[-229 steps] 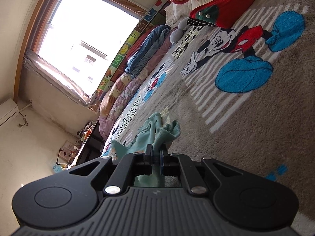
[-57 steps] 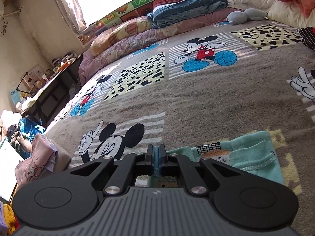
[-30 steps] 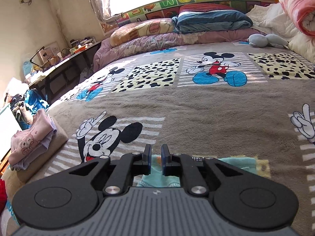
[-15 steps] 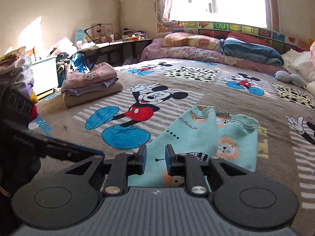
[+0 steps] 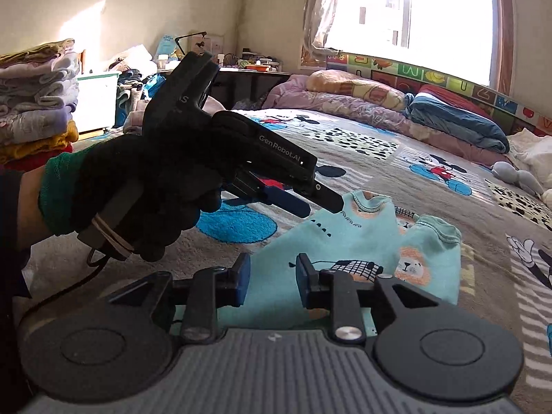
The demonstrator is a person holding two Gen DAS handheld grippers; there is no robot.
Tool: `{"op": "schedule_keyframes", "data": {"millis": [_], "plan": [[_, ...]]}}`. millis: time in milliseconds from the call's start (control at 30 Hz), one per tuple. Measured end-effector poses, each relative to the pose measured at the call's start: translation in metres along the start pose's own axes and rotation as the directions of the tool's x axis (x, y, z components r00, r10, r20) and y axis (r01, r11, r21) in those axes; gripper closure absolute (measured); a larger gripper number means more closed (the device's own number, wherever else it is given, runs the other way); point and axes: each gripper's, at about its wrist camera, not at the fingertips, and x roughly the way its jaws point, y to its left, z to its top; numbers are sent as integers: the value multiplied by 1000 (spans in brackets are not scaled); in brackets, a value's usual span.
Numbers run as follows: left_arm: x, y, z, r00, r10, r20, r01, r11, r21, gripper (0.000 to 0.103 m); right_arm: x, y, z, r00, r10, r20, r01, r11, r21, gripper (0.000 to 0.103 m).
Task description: Fold clothes
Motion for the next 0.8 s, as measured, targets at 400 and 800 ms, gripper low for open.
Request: {"op": "schedule_keyframes", "data": {"millis": [400,800], "plan": [[20,14,19,999,10,37,-10,1000,26,101,26,-15,-6,999,-18,-51,18,1000,6,59],[9,-12,19,990,113,86,-129,970,208,94,24,-20,9,990,-2,-142,10,998,61,54]]}}
